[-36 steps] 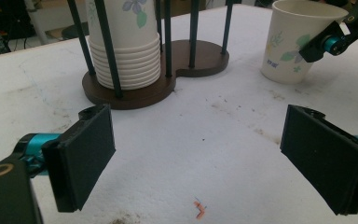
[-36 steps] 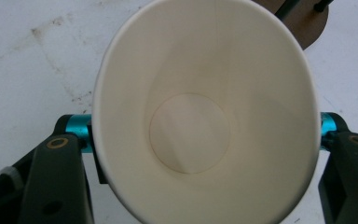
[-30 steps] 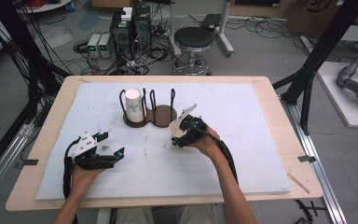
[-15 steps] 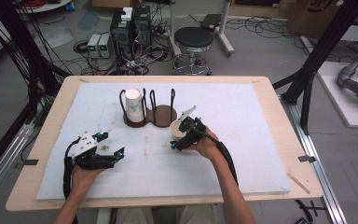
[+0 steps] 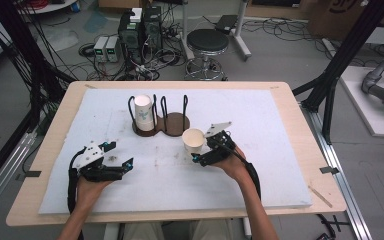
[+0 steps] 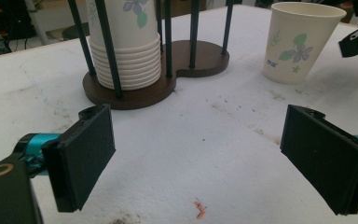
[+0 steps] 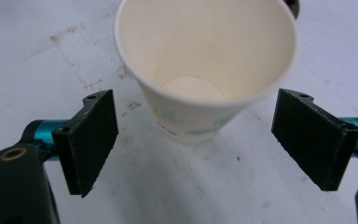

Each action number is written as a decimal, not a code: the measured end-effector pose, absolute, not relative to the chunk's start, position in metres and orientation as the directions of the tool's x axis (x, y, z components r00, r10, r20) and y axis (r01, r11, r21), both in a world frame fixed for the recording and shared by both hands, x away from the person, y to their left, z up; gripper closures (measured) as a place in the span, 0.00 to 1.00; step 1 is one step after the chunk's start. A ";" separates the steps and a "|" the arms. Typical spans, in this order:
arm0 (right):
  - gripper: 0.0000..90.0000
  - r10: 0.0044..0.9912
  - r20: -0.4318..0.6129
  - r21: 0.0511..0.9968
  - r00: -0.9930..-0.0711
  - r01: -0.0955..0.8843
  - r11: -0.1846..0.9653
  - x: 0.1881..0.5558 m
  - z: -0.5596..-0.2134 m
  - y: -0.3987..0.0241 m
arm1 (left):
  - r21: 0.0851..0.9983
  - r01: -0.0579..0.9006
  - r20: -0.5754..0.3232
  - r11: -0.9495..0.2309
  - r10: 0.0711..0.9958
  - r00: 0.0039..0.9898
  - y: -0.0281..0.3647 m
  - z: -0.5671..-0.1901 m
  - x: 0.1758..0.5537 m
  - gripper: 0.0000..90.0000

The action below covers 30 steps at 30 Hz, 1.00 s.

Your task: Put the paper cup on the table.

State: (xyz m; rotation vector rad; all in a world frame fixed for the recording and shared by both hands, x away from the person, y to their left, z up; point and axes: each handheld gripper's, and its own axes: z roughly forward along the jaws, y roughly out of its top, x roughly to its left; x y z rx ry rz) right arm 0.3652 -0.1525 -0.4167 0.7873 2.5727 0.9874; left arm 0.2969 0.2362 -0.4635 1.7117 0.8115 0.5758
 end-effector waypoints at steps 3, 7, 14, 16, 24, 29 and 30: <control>0.17 0.596 -0.056 0.725 -0.801 0.378 0.576 0.357 -0.417 -0.167 | 0.960 0.228 -0.025 -0.162 0.762 0.647 0.236 -0.464 0.297 0.11; 0.17 0.626 -0.052 0.785 -0.778 0.356 0.507 0.345 -0.419 -0.189 | 0.962 0.225 -0.030 -0.156 0.757 0.653 0.237 -0.464 0.297 0.11; 0.17 0.689 -0.032 0.853 -0.724 0.340 0.396 0.326 -0.427 -0.225 | 0.962 0.226 -0.030 -0.156 0.759 0.651 0.237 -0.464 0.297 0.11; 0.17 0.706 -0.032 0.856 -0.707 0.345 0.384 0.322 -0.429 -0.232 | 0.962 0.226 -0.030 -0.156 0.759 0.651 0.237 -0.464 0.297 0.11; 0.17 0.750 -0.030 0.882 -0.661 0.336 0.331 0.313 -0.436 -0.255 | 0.963 0.229 -0.041 -0.145 0.757 0.652 0.238 -0.464 0.297 0.11; 0.17 0.771 -0.022 0.887 -0.636 0.344 0.309 0.312 -0.441 -0.266 | 0.963 0.227 -0.038 -0.147 0.757 0.653 0.238 -0.464 0.297 0.11; 0.17 0.774 -0.021 0.886 -0.633 0.347 0.307 0.312 -0.441 -0.267 | 0.963 0.226 -0.037 -0.148 0.756 0.654 0.238 -0.464 0.297 0.11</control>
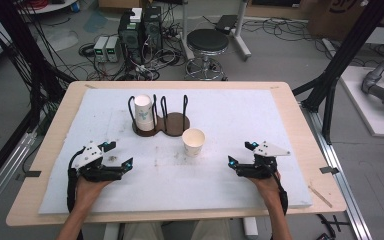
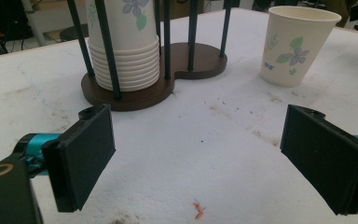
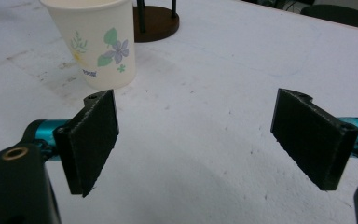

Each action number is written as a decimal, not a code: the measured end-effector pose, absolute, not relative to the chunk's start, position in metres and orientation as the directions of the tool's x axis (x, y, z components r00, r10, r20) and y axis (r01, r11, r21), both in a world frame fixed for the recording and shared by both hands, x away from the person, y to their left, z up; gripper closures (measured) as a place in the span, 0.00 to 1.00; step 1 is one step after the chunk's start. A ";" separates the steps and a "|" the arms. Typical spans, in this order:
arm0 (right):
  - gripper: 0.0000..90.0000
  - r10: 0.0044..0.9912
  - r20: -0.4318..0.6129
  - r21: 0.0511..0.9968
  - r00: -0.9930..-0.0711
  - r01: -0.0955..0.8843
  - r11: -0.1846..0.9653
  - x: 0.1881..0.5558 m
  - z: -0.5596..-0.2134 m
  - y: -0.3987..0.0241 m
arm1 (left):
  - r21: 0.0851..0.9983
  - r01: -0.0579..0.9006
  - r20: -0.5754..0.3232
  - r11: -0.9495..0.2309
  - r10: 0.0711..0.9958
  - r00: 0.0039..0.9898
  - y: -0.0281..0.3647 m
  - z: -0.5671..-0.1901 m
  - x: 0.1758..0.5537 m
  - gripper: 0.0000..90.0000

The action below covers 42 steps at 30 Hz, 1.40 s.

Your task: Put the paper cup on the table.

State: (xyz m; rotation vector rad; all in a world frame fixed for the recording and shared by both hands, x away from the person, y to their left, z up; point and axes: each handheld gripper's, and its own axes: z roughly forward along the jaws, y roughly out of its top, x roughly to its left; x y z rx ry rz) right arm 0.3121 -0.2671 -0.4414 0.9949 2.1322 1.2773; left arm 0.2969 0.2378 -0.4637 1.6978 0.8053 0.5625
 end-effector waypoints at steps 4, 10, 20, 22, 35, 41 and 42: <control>0.17 0.785 -0.020 0.888 -0.619 0.349 0.298 0.313 -0.443 -0.271 | 0.964 0.219 -0.033 -0.148 0.756 0.654 0.238 -0.464 0.296 0.11; 0.17 0.791 -0.021 0.885 -0.612 0.357 0.300 0.316 -0.449 -0.273 | 0.968 0.213 -0.041 -0.131 0.757 0.652 0.240 -0.464 0.295 0.11; 0.17 0.798 0.005 0.900 -0.602 0.351 0.259 0.314 -0.450 -0.277 | 0.972 0.199 -0.034 -0.126 0.759 0.650 0.240 -0.464 0.294 0.11; 0.17 0.798 0.009 0.899 -0.602 0.355 0.257 0.314 -0.450 -0.277 | 0.972 0.201 -0.040 -0.120 0.760 0.649 0.240 -0.464 0.294 0.11; 0.17 0.786 -0.008 0.898 -0.618 0.342 0.278 0.313 -0.451 -0.276 | 0.970 0.206 -0.038 -0.127 0.759 0.650 0.240 -0.464 0.294 0.11; 0.17 0.785 -0.010 0.902 -0.619 0.334 0.275 0.313 -0.451 -0.277 | 0.971 0.206 -0.043 -0.122 0.759 0.650 0.240 -0.464 0.294 0.11; 0.17 0.785 -0.005 0.900 -0.619 0.339 0.273 0.312 -0.451 -0.277 | 0.971 0.206 -0.043 -0.122 0.757 0.652 0.241 -0.464 0.295 0.11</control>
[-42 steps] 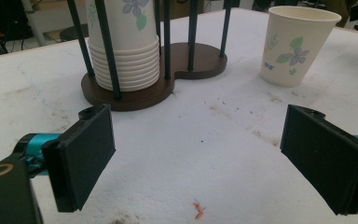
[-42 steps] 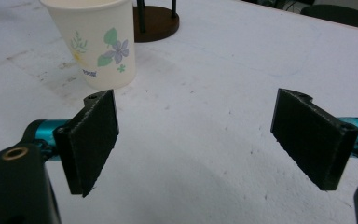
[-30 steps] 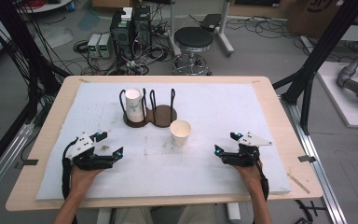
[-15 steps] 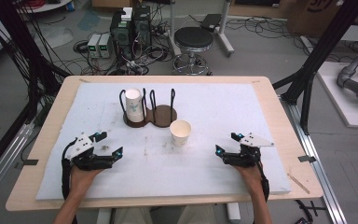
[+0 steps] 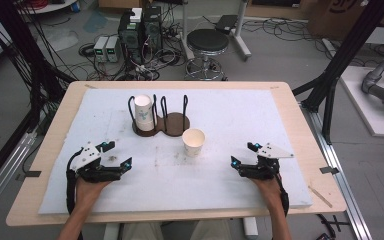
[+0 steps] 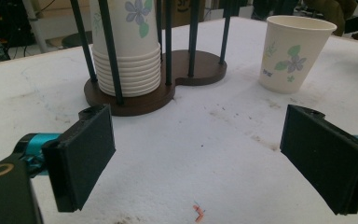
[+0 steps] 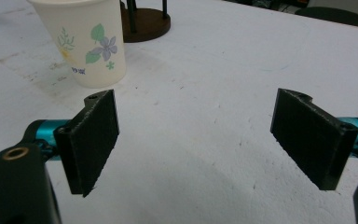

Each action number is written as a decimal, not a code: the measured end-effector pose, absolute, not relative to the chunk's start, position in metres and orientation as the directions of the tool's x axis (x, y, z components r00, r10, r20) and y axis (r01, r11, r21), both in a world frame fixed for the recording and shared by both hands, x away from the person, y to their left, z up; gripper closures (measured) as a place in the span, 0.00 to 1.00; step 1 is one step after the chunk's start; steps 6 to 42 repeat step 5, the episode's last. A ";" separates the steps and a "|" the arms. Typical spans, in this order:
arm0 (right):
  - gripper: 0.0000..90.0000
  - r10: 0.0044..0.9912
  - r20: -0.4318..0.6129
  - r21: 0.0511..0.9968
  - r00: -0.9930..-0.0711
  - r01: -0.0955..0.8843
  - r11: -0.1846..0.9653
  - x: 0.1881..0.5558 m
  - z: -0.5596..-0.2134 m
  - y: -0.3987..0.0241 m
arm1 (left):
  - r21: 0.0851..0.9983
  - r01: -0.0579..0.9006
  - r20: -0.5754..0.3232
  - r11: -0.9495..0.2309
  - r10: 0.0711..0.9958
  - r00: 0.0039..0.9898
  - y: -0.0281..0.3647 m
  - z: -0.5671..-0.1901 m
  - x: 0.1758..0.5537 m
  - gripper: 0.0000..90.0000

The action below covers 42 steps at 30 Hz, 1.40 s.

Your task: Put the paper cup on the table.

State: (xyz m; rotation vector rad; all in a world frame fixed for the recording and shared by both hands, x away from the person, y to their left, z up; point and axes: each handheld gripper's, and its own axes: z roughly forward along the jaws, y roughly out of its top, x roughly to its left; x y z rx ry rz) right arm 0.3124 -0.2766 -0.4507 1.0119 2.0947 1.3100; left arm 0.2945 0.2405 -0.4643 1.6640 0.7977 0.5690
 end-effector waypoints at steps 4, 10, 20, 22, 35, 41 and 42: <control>0.17 0.785 -0.011 0.900 -0.620 0.336 0.278 0.312 -0.451 -0.276 | 0.972 0.203 -0.045 -0.118 0.755 0.654 0.241 -0.464 0.294 0.11; 0.17 0.784 -0.014 0.899 -0.620 0.335 0.281 0.312 -0.451 -0.276 | 0.972 0.203 -0.045 -0.118 0.755 0.654 0.241 -0.464 0.294 0.11; 0.17 0.784 -0.014 0.899 -0.620 0.335 0.281 0.312 -0.451 -0.276 | 0.972 0.203 -0.045 -0.118 0.755 0.654 0.241 -0.464 0.294 0.11; 0.17 0.784 -0.014 0.899 -0.620 0.335 0.281 0.312 -0.451 -0.276 | 0.972 0.203 -0.045 -0.118 0.755 0.654 0.241 -0.464 0.294 0.11; 0.17 0.784 -0.014 0.899 -0.620 0.335 0.281 0.312 -0.451 -0.276 | 0.972 0.203 -0.045 -0.118 0.755 0.654 0.241 -0.464 0.294 0.11; 0.17 0.784 -0.014 0.899 -0.620 0.335 0.281 0.312 -0.451 -0.276 | 0.972 0.203 -0.045 -0.118 0.755 0.654 0.241 -0.464 0.294 0.11; 0.17 0.784 -0.014 0.899 -0.620 0.335 0.281 0.312 -0.451 -0.276 | 0.972 0.203 -0.045 -0.118 0.755 0.654 0.241 -0.464 0.294 0.11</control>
